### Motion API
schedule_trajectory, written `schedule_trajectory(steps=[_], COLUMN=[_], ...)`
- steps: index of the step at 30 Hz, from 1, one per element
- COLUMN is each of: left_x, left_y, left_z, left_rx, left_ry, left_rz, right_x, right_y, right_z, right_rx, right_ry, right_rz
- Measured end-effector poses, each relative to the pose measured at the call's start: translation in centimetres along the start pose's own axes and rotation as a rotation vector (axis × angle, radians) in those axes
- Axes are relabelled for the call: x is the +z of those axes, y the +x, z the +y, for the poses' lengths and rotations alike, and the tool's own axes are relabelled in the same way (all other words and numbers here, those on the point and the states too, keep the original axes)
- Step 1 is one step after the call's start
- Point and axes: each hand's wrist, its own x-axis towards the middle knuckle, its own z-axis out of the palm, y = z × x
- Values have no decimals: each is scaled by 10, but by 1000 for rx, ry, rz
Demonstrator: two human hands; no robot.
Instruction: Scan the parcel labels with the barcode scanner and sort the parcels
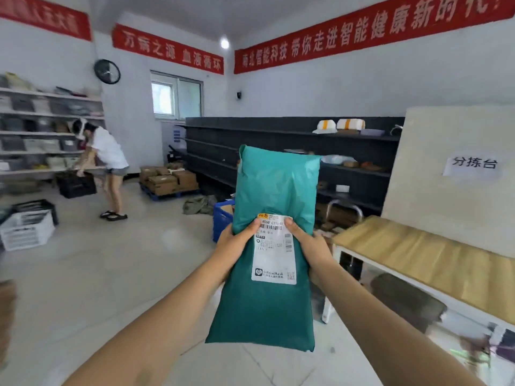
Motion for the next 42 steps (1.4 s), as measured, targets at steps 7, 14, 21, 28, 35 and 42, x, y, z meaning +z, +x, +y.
schedule_trajectory(steps=[7,14,21,28,35,42], left_x=[-116,-300,-451,-575,-706,-826], left_y=[80,172,243,295,367,372], left_z=[-23,-13,15,-6,15,18], left_rx=[-14,24,52,49,66,163], left_ry=[79,149,173,23,39,-55], left_rz=[346,585,784,920,1060,1246], right_x=[123,310,486,645,817,982], right_y=[130,244,325,409,494,490], right_z=[49,87,108,163,181,213], right_rx=[128,123,95,151,210,288], right_ry=[54,-12,17,60,30,12], right_rz=[-435,-887,-1078,-1285,-1498,-1649])
